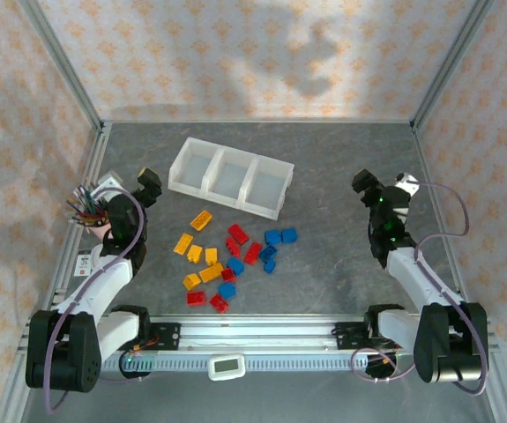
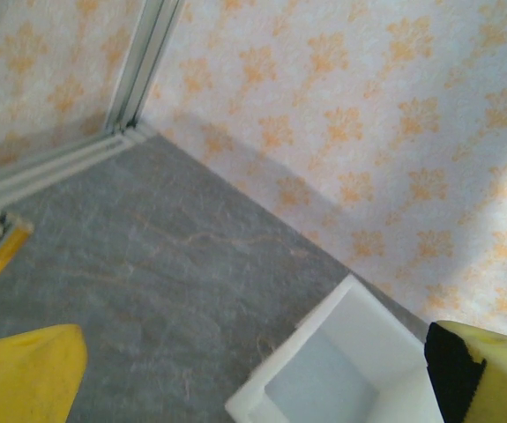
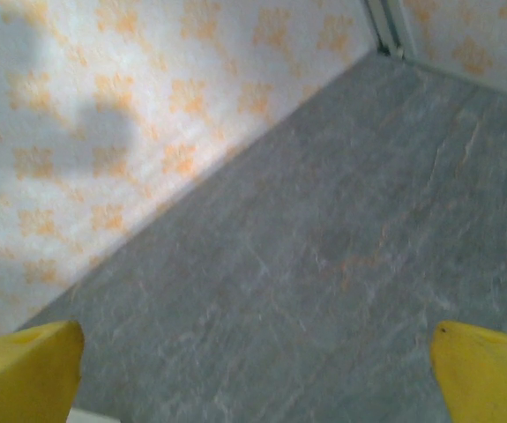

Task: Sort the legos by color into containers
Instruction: Pick up the lego from the center of the table.

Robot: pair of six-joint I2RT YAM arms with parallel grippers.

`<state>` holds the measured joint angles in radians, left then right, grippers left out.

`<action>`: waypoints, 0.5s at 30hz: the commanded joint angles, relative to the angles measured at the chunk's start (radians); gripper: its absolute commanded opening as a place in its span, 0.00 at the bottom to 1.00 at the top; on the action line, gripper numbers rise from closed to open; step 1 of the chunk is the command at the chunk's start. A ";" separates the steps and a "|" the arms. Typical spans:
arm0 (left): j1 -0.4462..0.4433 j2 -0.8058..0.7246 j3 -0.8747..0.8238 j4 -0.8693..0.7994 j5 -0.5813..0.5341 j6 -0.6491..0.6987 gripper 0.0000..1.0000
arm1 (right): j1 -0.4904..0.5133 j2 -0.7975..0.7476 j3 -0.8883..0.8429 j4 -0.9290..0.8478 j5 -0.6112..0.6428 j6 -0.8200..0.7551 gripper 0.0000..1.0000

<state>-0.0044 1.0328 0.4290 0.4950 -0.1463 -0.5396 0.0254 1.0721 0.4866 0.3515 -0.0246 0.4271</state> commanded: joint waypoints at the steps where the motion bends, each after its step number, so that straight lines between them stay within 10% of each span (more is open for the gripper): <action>1: 0.006 -0.022 0.044 -0.169 0.117 -0.099 0.99 | 0.010 -0.016 0.044 -0.117 -0.099 0.031 1.00; 15: -0.294 -0.066 0.161 -0.595 0.201 -0.224 0.99 | 0.249 0.061 0.177 -0.368 -0.228 -0.012 1.00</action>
<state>-0.2577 0.9611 0.5461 0.0296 0.0277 -0.7025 0.2329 1.1175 0.6289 0.0673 -0.2188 0.4232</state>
